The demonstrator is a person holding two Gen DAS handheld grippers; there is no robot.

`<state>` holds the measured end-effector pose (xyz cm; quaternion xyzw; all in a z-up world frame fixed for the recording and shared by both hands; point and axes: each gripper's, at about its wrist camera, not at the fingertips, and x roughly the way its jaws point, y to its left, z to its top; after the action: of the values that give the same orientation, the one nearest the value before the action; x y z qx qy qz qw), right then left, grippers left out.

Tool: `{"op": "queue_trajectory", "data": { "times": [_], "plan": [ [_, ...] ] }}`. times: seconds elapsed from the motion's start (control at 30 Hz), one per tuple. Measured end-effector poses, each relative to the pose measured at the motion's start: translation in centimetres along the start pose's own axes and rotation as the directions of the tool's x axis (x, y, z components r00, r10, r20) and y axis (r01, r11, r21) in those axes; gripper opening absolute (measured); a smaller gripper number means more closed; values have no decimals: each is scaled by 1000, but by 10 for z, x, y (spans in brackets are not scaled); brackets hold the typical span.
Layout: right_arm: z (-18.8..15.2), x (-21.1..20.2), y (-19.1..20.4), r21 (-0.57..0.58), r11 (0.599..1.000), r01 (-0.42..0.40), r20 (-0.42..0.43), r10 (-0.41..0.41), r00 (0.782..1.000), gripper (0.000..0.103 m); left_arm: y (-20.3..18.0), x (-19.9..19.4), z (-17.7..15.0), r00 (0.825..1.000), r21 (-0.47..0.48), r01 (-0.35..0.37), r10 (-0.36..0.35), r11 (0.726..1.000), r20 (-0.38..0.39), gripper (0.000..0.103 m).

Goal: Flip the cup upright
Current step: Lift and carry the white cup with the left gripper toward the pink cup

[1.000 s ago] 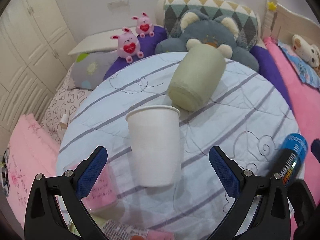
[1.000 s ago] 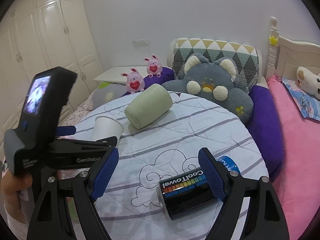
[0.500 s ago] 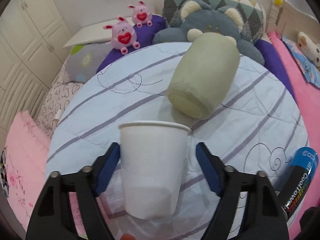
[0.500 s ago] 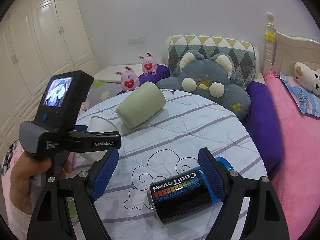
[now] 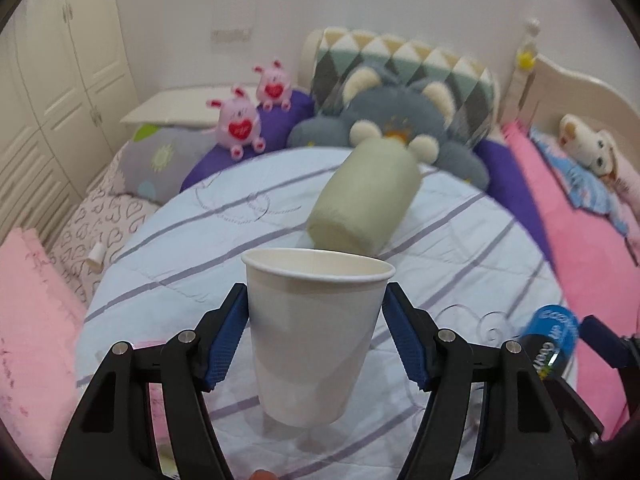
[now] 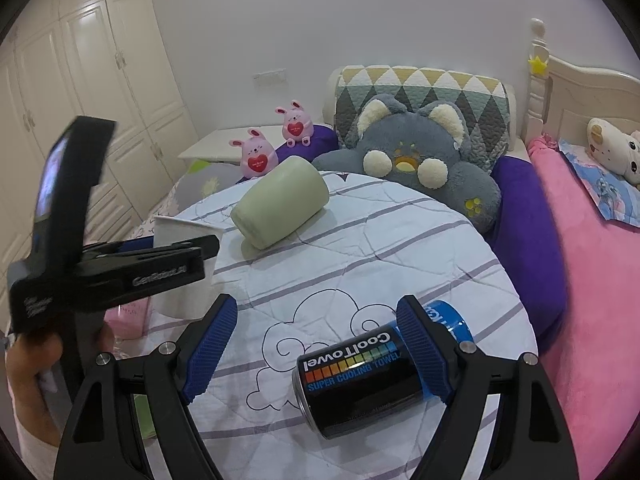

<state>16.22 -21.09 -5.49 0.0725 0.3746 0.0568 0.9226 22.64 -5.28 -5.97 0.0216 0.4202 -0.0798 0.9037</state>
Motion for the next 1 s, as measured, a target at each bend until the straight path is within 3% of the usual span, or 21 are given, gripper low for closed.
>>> {"op": "queue_trajectory", "data": {
  "times": [0.2, 0.53, 1.0],
  "plan": [
    [-5, -4, -2, 6, 1000, 14, -5, -14, 1000, 83, -3, 1, -14, 999, -41, 50, -49, 998, 23, 69],
    [-11, -5, 3, -15, 1000, 16, -22, -17, 1000, 83, 1, -12, -42, 999, -56, -16, 18, 998, 38, 70],
    [-17, -13, 7, -22, 1000, 6, -23, -7, 1000, 83, 3, -14, -71, 1000, -26, -12, 12, 1000, -17, 69]
  ]
}}
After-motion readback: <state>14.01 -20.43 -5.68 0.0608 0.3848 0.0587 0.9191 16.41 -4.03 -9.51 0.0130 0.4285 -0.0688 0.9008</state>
